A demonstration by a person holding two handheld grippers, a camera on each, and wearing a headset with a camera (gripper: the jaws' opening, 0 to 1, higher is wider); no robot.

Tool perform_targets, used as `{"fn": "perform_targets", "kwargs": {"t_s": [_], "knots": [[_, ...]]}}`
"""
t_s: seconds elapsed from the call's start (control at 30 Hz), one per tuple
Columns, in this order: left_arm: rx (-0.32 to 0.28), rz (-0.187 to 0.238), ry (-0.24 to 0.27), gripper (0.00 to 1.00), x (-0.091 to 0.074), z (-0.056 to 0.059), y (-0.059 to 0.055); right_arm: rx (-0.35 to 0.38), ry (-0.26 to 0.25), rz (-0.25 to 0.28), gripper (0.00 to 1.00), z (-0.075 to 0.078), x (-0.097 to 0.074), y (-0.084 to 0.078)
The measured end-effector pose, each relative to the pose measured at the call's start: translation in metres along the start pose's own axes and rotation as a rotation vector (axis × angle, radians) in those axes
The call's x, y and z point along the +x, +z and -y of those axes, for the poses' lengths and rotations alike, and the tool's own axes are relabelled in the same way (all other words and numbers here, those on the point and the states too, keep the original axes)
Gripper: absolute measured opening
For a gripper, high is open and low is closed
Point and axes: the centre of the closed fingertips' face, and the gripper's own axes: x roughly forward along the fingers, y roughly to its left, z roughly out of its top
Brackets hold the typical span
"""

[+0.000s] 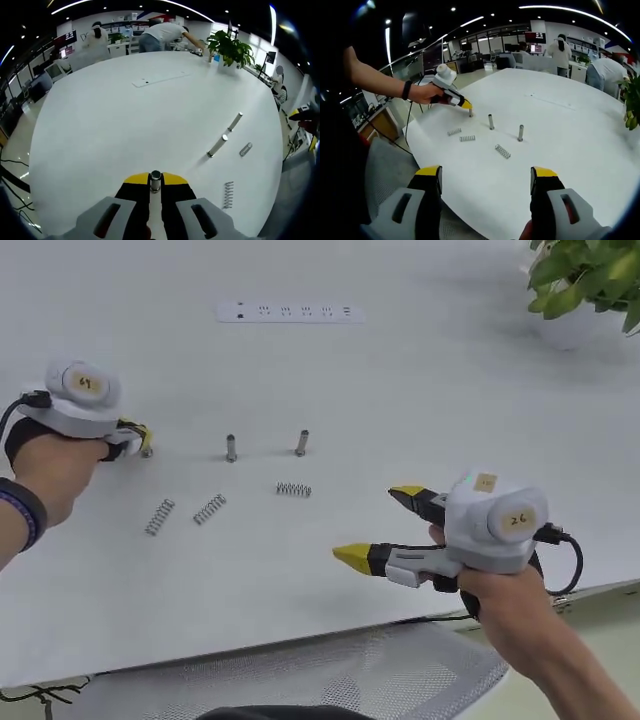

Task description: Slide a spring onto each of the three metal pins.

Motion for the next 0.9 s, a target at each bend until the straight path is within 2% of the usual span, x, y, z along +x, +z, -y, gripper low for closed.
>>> {"fn": "perform_targets", "kwargs": {"t_s": [0.17,0.47,0.7,0.8,0.9], "knots": [[-0.001,0.003,0.000,0.00,-0.001,0.002,0.000,0.002,-0.002,0.003,0.71,0.001,-0.001,0.000],[0.004,0.015,-0.007,0.00,-0.005,0.012,-0.001,0.002,-0.002,0.002,0.71,0.001,-0.002,-0.002],[0.004,0.019,-0.007,0.00,-0.005,0.013,-0.005,0.003,-0.003,0.001,0.71,0.001,-0.002,-0.004],[0.023,0.021,-0.005,0.00,-0.006,0.014,-0.006,0.006,-0.004,0.000,0.71,0.001,-0.003,-0.004],[0.023,0.021,-0.005,0.00,-0.005,0.010,-0.005,0.007,-0.005,-0.001,0.71,0.001,-0.003,-0.005]]}}
